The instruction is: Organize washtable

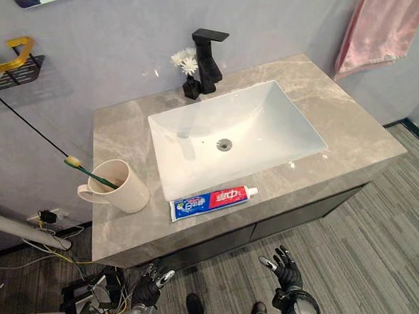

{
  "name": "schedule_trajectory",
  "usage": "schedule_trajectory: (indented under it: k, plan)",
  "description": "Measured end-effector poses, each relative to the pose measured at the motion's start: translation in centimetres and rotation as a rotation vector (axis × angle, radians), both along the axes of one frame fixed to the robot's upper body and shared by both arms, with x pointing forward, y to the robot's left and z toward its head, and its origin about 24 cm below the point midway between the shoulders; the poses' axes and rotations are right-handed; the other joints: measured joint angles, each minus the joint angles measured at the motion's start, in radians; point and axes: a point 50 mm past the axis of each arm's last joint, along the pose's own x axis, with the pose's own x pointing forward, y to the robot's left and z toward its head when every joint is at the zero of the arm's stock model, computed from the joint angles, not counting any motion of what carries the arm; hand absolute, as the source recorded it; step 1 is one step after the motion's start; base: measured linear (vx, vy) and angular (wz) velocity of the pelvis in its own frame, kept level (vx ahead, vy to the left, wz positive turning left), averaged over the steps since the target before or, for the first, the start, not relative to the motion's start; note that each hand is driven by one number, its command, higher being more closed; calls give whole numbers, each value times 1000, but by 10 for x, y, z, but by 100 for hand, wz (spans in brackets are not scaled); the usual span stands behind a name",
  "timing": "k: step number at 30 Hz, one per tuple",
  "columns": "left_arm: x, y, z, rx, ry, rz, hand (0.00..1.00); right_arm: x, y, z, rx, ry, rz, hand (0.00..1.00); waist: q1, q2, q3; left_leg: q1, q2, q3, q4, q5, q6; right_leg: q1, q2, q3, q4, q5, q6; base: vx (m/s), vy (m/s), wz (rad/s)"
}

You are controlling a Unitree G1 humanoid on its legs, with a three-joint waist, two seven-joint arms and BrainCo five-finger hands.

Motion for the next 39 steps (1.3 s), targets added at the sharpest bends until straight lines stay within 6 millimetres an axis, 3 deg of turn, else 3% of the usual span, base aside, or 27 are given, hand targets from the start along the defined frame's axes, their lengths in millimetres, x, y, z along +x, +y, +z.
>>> schedule_trajectory:
  k: [7,11,17,21,29,36,39]
  plan:
    - [-21,-6,-18,1,120,-103,0,-5,3,-13,-38,99,71,0,-1,10,-5,27,-9,-19,-7,0,0,31,-6,-13,4,-8,4,-28,2,4]
    - [-22,-6,-19,-2,127,-127,0,-16,4,-22,-41,171,92,0,-1,5,-7,21,-20,-66,-7,2,3,46,-18,-58,9,-30,13,-23,28,37]
    - [-22,-2,-20,11,131,-131,0,-12,10,-24,-37,184,128,0,0,-3,-11,9,-30,-87,-7,7,10,47,-27,-80,11,-25,21,35,13,12]
    - [-19,0,-21,33,135,-151,0,-5,13,-23,-34,167,139,0,0,-13,-12,10,-31,-79,-7,6,11,46,-26,-74,8,-25,21,51,2,-4]
    - [-13,0,-21,40,125,-153,0,-13,12,-27,-35,202,132,0,-7,-20,-9,30,-30,-58,-8,0,12,59,-22,-54,0,-24,21,10,1,-6]
    - [5,-1,-16,57,86,-157,0,-5,10,-24,-27,176,113,0,-29,-22,-8,19,-12,-12,-8,-4,6,22,-20,-5,5,-20,15,7,-2,-19]
    - [13,-5,-14,70,71,-174,0,-6,10,-25,-2,174,79,0,-53,-21,-6,-3,-10,-34,-4,4,8,21,-10,-32,6,-15,11,15,-34,29]
